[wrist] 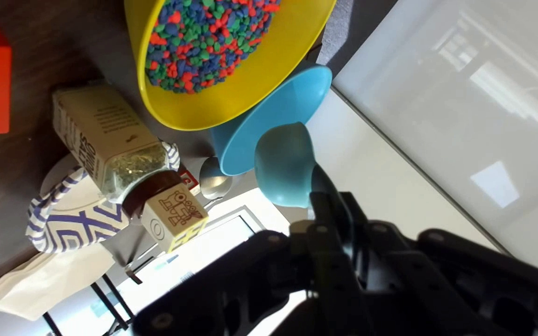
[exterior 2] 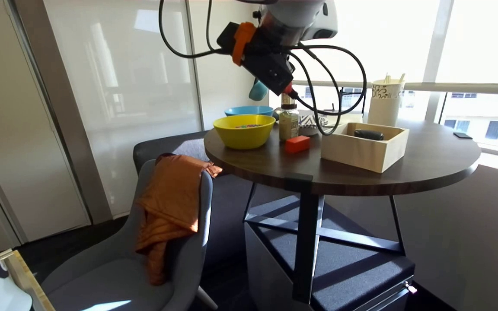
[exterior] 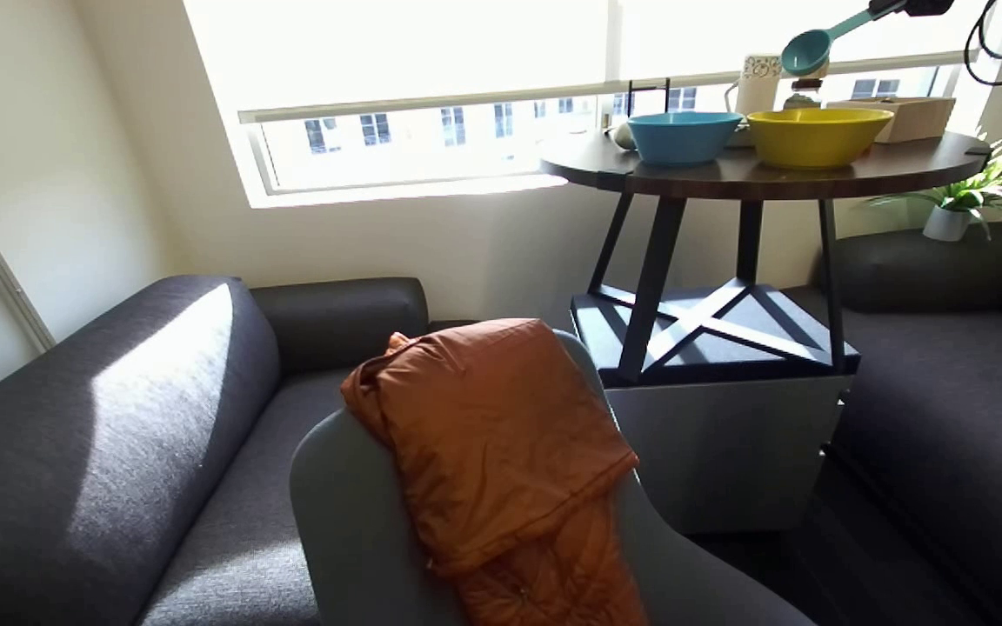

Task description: Put one scoop of the contents of the yellow bowl in the blue bowl

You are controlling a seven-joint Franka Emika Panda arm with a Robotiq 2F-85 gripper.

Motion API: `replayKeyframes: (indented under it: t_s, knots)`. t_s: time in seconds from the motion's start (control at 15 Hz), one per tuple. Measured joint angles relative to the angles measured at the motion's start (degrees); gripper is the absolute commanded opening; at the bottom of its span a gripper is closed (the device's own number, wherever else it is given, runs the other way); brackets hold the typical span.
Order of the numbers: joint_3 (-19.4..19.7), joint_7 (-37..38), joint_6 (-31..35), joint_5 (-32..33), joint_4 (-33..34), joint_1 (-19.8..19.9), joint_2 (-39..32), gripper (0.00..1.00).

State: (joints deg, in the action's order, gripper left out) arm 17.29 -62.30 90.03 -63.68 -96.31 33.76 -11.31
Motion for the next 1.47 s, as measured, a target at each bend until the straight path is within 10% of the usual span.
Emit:
replayKeyframes:
  t_s: [0.73,1.47]
  knots:
    - [3.03,-1.21,-0.23,22.57,0.32,-2.85,8.20,0.02]
    - [3.34,-1.22,-1.81,24.04,0.01,-4.80,11.64,0.02]
